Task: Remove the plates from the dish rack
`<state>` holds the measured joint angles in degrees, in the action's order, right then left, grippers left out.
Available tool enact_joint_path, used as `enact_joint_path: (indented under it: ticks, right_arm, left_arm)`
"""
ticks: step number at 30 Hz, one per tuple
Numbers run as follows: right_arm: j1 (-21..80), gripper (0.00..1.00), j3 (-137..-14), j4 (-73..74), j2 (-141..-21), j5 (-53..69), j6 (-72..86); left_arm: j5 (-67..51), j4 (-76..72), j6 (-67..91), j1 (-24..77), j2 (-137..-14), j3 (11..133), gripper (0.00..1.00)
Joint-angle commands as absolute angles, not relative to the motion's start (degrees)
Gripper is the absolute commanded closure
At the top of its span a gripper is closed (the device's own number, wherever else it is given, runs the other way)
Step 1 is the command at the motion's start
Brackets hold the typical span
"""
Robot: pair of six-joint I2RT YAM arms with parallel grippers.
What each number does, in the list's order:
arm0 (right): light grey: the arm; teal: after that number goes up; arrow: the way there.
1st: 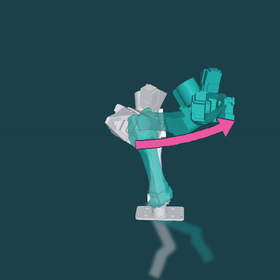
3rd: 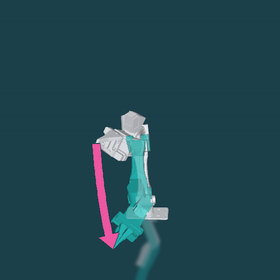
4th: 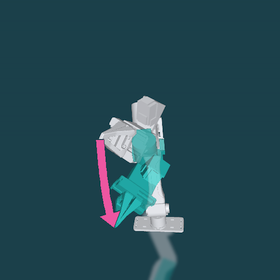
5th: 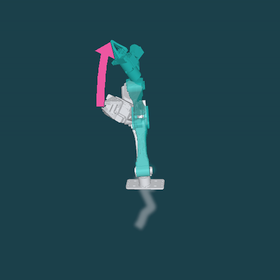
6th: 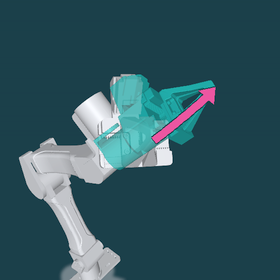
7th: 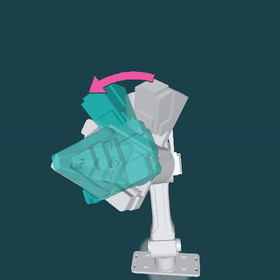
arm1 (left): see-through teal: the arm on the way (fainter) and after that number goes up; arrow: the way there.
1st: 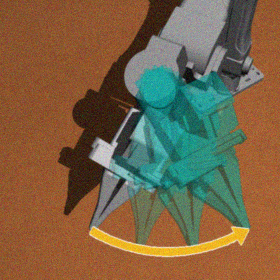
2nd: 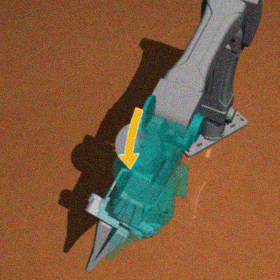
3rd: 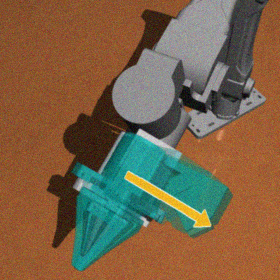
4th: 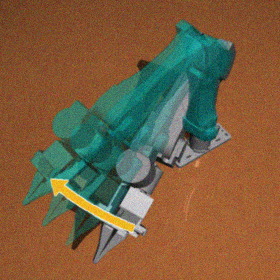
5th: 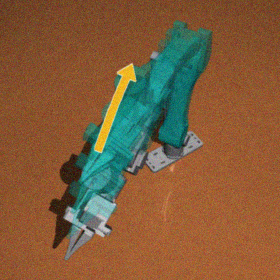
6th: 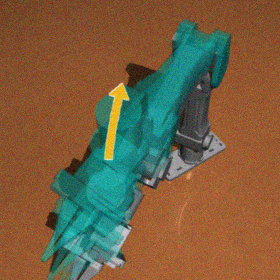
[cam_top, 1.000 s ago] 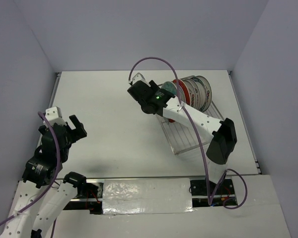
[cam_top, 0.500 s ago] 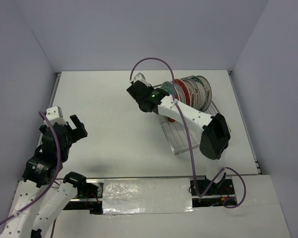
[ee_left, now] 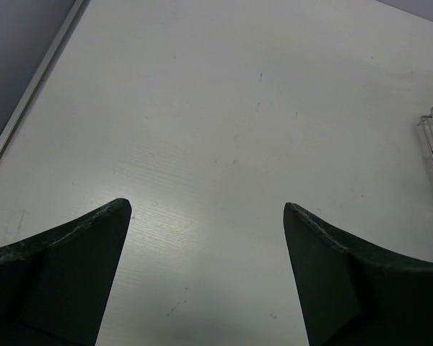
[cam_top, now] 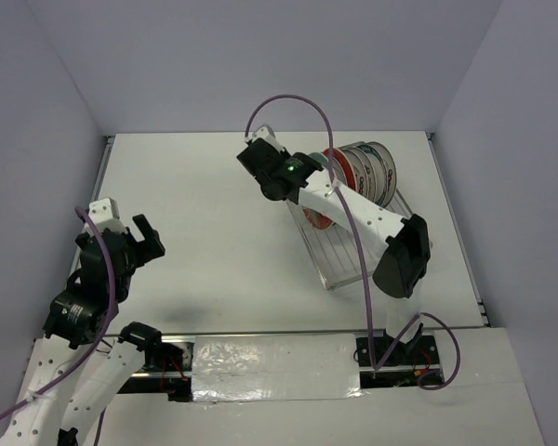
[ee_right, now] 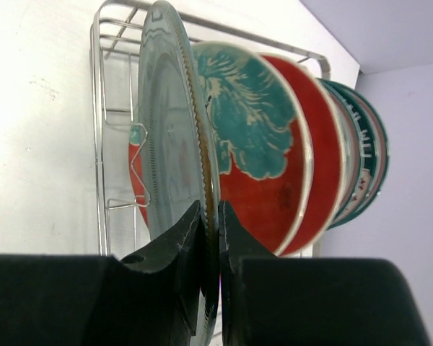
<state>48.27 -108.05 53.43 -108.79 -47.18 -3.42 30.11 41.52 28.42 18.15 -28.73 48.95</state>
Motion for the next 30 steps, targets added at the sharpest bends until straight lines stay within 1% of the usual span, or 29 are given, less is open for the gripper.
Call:
enact_joint_path:
  ticks: [1,4,7,10,11,13,14,15,16,17,18,19,20,22,26,28,30]
  right_arm:
    - [49.0,1.0,-115.9,55.6,-104.5,-52.7,-3.8]
    - [49.7,1.0,-122.7,61.1,-104.2,-53.3,-2.5]
    - [51.0,1.0,-132.3,66.0,-103.4,-53.7,-0.9]
    - [51.9,1.0,-135.3,68.5,-98.6,-50.8,1.6]
    - [52.2,1.0,-135.1,68.6,-97.2,-46.1,2.2]
    - [52.2,1.0,-131.4,67.8,-91.9,-39.5,3.6]
    - [52.1,1.0,-129.4,65.2,-89.8,-31.5,3.7]
    - [52.1,1.0,-127.0,63.4,-87.6,-27.3,3.7]
    - [52.2,1.0,-121.8,61.5,-82.8,-23.3,3.7]
    - [52.0,1.0,-119.2,57.0,-80.4,-18.9,3.7]
    - [52.0,1.0,-113.1,53.9,-77.5,-9.8,2.8]
    - [51.9,1.0,-110.0,50.9,-71.8,-5.6,2.6]
    - [51.8,1.0,-107.6,45.8,-69.3,-2.3,2.5]
    - [50.9,1.0,-102.8,42.1,-63.8,4.3,3.7]
    - [49.7,1.0,-102.1,40.1,-62.0,10.7,6.1]
    - [49.5,1.0,-101.7,39.2,-62.6,16.2,7.2]
    - [49.5,1.0,-100.6,36.9,-62.7,18.9,8.3]
  left_arm:
    - [29.9,38.8,27.2,18.4,-29.4,49.0,0.01]
    - [29.3,38.9,27.0,18.4,-30.1,49.4,0.0]
    - [27.7,39.7,26.5,18.4,-32.1,51.5,0.01]
    - [22.2,41.0,26.9,18.4,-34.3,55.5,0.01]
    - [14.7,40.3,26.9,18.4,-34.5,56.4,0.01]
    - [4.8,35.2,27.2,18.4,-34.1,57.3,0.01]
    - [-4.4,32.5,27.8,18.4,-33.6,57.1,0.01]
    - [-9.0,29.7,28.4,18.3,-33.1,56.8,0.0]
    - [-13.1,23.8,30.1,18.3,-32.1,55.8,0.0]
    - [-16.8,21.1,31.1,18.4,-31.6,55.2,0.0]
    - [-22.1,18.8,32.7,18.4,-30.9,54.5,0.01]
    - [-24.1,16.0,33.2,18.4,-30.8,54.4,0.0]
    - [-25.5,15.3,33.5,18.4,-30.5,54.4,0.0]
    - [-28.0,14.9,32.6,18.4,-30.1,54.8,0.0]
    - [-30.0,18.0,29.8,18.4,-30.1,55.9,0.01]
    - [-32.4,17.4,29.2,18.4,-30.2,55.4,0.01]
    - [-32.3,17.2,29.1,18.4,-30.6,55.2,0.01]
